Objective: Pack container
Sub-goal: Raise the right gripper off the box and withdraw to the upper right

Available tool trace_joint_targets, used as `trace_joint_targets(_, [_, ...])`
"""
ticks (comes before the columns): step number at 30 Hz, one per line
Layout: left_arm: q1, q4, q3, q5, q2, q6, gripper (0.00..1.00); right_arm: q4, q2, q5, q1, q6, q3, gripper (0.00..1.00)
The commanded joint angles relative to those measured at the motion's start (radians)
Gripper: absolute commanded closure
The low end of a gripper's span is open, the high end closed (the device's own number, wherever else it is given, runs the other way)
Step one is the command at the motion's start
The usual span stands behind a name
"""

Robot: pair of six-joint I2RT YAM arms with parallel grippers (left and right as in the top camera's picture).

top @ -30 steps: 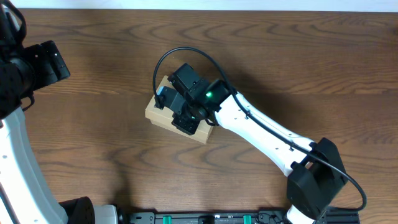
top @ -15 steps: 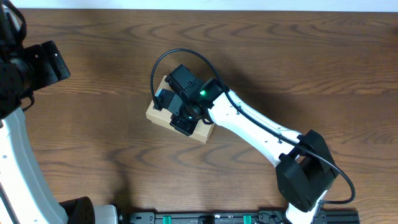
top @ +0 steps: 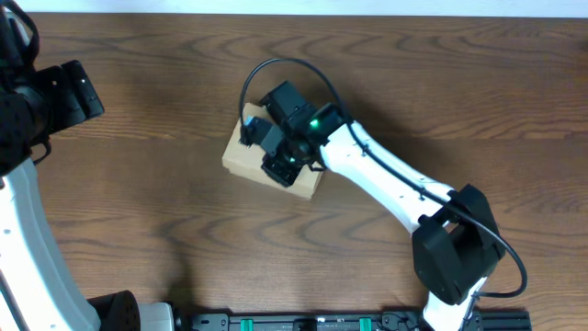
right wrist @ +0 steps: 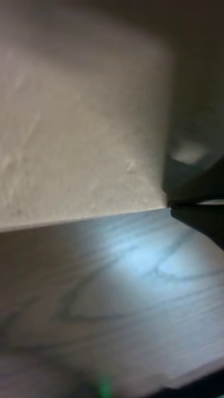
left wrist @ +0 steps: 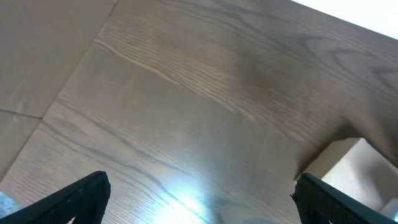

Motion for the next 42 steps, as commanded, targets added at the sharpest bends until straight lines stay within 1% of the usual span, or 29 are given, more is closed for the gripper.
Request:
trace_joint_targets(1, [-0.004, 0.007, 0.010, 0.059, 0.005, 0.004, 0.05, -0.003, -0.029, 0.068, -0.061, 0.026, 0.047, 0.68])
trace_joint_targets(2, [-0.004, 0.013, 0.010, 0.079, 0.005, 0.004, 0.05, -0.002, -0.043, 0.074, -0.072, 0.027, 0.062, 0.52])
trace_joint_targets(3, [-0.004, 0.022, 0.010, 0.100, 0.005, 0.008, 0.05, 0.001, -0.058, 0.082, -0.084, 0.029, 0.078, 0.47])
trace_joint_targets(4, [-0.004, 0.031, 0.010, 0.121, 0.005, 0.018, 0.05, 0.004, -0.077, 0.095, -0.100, 0.032, 0.099, 0.46])
trace_joint_targets(7, [-0.004, 0.058, 0.010, 0.160, 0.005, 0.077, 0.05, 0.016, -0.124, 0.154, -0.147, 0.051, 0.169, 0.33])
trace_joint_targets(9, [-0.004, 0.072, 0.010, 0.158, 0.005, 0.109, 0.05, 0.032, -0.146, 0.204, -0.176, 0.051, 0.207, 0.30])
trace_joint_targets(11, [-0.004, 0.088, 0.010, 0.161, 0.005, 0.142, 0.05, 0.057, -0.167, 0.308, -0.209, 0.058, 0.245, 0.23])
trace_joint_targets(12, [-0.004, 0.093, 0.010, 0.165, 0.005, 0.166, 0.05, 0.072, -0.176, 0.365, -0.225, 0.071, 0.260, 0.18])
trace_joint_targets(14, [-0.004, 0.108, 0.010, 0.181, 0.005, 0.208, 0.05, 0.098, -0.192, 0.441, -0.263, 0.074, 0.286, 0.12])
trace_joint_targets(15, [-0.004, 0.119, 0.009, 0.214, 0.006, 0.252, 0.05, 0.109, -0.200, 0.451, -0.291, 0.073, 0.297, 0.09])
trace_joint_targets(17, [-0.004, 0.144, 0.001, 0.277, 0.006, 0.312, 0.05, 0.116, -0.211, 0.442, -0.339, 0.073, 0.305, 0.08])
trace_joint_targets(19, [-0.004, 0.174, -0.024, 0.315, 0.006, 0.345, 0.05, 0.122, -0.220, 0.380, -0.402, 0.076, 0.306, 0.05])
trace_joint_targets(25, [0.004, 0.301, -0.195, 0.310, 0.007, 0.360, 0.05, 0.160, -0.220, 0.150, -0.644, 0.089, 0.306, 0.03])
trace_joint_targets(27, [0.005, 0.351, -0.259, 0.297, 0.007, 0.345, 0.05, 0.129, -0.218, 0.116, -0.712, 0.096, 0.306, 0.03])
trace_joint_targets(29, [0.004, 0.362, -0.294, 0.294, 0.007, 0.334, 0.05, 0.070, -0.218, 0.109, -0.752, 0.093, 0.306, 0.04])
trace_joint_targets(31, [0.004, 0.360, -0.320, 0.294, 0.002, 0.328, 0.05, 0.006, -0.220, 0.109, -0.771, 0.069, 0.305, 0.09])
trace_joint_targets(33, [0.004, 0.370, -0.356, 0.296, -0.013, 0.317, 0.05, -0.060, -0.221, 0.109, -0.787, 0.065, 0.305, 0.17])
trace_joint_targets(34, [0.004, 0.380, -0.381, 0.296, -0.025, 0.308, 0.05, -0.096, -0.222, 0.109, -0.795, 0.066, 0.305, 0.19])
trace_joint_targets(36, [0.004, 0.408, -0.448, 0.306, -0.063, 0.301, 0.05, -0.143, -0.226, 0.099, -0.813, 0.066, 0.297, 0.28])
trace_joint_targets(37, [0.004, 0.430, -0.498, 0.333, -0.093, 0.302, 0.05, -0.160, -0.232, 0.083, -0.826, 0.066, 0.283, 0.31])
trace_joint_targets(39, [0.004, 0.471, -0.595, 0.370, -0.155, 0.311, 0.05, -0.159, -0.256, 0.068, -0.850, 0.065, 0.232, 0.32])
trace_joint_targets(42, [0.005, 0.544, -0.756, 0.414, -0.257, 0.332, 0.05, -0.095, -0.347, 0.056, -0.887, 0.078, 0.086, 0.32])
